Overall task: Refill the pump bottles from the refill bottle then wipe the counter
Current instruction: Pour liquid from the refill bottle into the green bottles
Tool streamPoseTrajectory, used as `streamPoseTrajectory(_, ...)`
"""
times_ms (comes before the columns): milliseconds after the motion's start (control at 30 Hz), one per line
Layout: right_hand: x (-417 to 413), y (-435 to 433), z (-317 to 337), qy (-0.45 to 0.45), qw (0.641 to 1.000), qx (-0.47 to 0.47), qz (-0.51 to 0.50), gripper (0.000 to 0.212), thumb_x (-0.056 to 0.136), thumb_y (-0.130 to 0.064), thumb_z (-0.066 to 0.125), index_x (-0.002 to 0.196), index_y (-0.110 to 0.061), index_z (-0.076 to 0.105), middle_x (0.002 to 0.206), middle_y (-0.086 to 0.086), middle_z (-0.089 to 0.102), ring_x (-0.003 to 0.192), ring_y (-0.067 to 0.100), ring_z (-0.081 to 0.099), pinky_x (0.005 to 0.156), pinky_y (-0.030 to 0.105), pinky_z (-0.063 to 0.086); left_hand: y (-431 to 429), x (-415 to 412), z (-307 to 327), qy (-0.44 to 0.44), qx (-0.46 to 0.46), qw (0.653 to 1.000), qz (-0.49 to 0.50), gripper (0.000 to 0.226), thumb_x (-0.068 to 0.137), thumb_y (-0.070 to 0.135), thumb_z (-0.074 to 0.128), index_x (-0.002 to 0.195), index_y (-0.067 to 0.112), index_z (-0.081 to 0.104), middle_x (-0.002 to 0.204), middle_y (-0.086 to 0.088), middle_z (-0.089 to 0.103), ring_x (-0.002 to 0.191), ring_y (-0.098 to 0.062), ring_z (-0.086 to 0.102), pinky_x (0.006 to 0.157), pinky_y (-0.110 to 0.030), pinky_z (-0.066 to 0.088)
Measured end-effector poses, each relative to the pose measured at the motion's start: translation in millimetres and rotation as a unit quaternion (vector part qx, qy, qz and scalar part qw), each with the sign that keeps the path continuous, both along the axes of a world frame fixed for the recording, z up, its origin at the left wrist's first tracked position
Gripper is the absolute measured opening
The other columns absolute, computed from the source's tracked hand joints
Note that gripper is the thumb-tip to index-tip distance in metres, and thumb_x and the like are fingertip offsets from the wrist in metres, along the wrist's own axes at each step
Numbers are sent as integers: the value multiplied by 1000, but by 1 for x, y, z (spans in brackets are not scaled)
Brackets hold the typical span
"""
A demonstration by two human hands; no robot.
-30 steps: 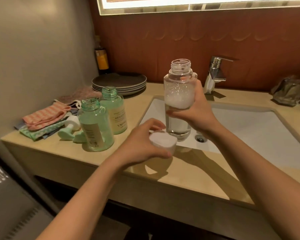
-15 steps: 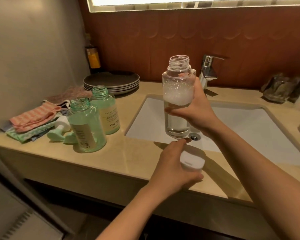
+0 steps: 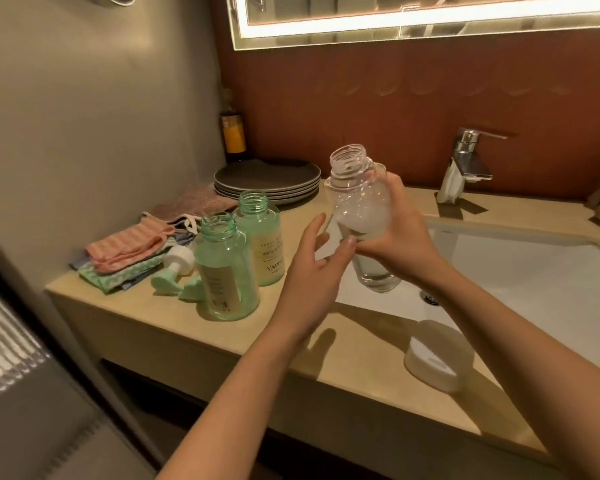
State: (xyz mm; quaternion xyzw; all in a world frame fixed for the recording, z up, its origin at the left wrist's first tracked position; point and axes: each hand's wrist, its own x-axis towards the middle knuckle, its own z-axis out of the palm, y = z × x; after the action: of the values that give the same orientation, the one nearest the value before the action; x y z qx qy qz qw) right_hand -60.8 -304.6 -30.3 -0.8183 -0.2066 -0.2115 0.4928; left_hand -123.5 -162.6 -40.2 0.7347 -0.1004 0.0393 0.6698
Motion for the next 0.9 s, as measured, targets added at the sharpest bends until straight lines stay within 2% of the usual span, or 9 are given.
streamPoseTrajectory(100, 9, 13, -2, -9, 1000, -16, -10, 92, 63, -25, 87, 138, -26, 33, 129, -5, 50, 110, 11, 52, 78, 6, 46, 8, 17, 11, 18, -22, 1000, -3, 66, 89, 40, 59, 147, 36, 26, 149, 0, 36, 133, -15, 40, 109, -44, 38)
streamPoseTrajectory(200, 16, 21, -3, -18, 999, -37, -31, 90, 63, -27, 86, 136, -27, 34, 122, -9, 51, 102, 8, 52, 71, 2, 43, 10, 32, 11, 34, -50, 998, -6, 64, 84, 43, 66, 139, 35, 34, 143, 1, 45, 132, -15, 42, 109, -46, 36)
streamPoseTrajectory(267, 24, 27, -2, -26, 996, -63, -49, 91, 62, -30, 87, 136, -30, 34, 120, -8, 54, 99, 9, 53, 70, 9, 46, 10, 41, 10, 46, -73, 996, 0, 62, 86, 39, 65, 139, 35, 32, 139, 0, 50, 130, -16, 45, 109, -44, 37)
streamPoseTrajectory(400, 38, 32, -2, -35, 988, -123, -91, 93, 64, -30, 86, 138, -35, 31, 122, -2, 59, 100, 18, 58, 77, 35, 55, 8, 56, 8, 79, -117, 990, 16, 68, 86, 38, 65, 143, 29, 30, 134, -4, 54, 123, -18, 51, 105, -40, 40)
streamPoseTrajectory(500, 48, 36, -3, -52, 979, -167, -107, 93, 65, -30, 85, 137, -40, 28, 120, -3, 61, 102, 20, 60, 77, 44, 56, 7, 70, 6, 83, -143, 986, 31, 70, 81, 42, 69, 139, 30, 32, 132, -4, 56, 123, -19, 52, 105, -43, 42)
streamPoseTrajectory(600, 54, 38, -4, -65, 970, -196, -127, 92, 66, -33, 84, 137, -42, 27, 120, -4, 61, 104, 21, 60, 77, 47, 54, 4, 80, 4, 87, -162, 982, 40, 80, 68, 52, 72, 135, 33, 34, 128, -3, 59, 121, -21, 55, 102, -46, 45)
streamPoseTrajectory(700, 58, 39, -4, -75, 960, -231, -143, 89, 68, -33, 82, 137, -41, 27, 122, -3, 60, 106, 23, 58, 80, 48, 52, 3, 88, -1, 95, -178, 978, 50, 66, 83, 42, 68, 137, 26, 35, 126, -4, 61, 118, -19, 57, 104, -43, 44)
streamPoseTrajectory(800, 60, 41, -3, -76, 947, -273, -154, 91, 68, -32, 82, 137, -41, 25, 123, -1, 60, 107, 24, 58, 81, 48, 52, 4, 95, -5, 103, -210, 971, 54, 44, 89, 35, 62, 127, 21, 47, 119, -3, 65, 112, -20, 60, 102, -41, 46)
streamPoseTrajectory(900, 62, 42, 0, -72, 940, -294, -157, 91, 67, -31, 82, 138, -40, 26, 122, 0, 60, 105, 25, 58, 80, 47, 52, 3, 99, -7, 108, -232, 965, 56, 44, 90, 34, 61, 130, 20, 48, 119, -3, 65, 113, -20, 60, 102, -40, 46)
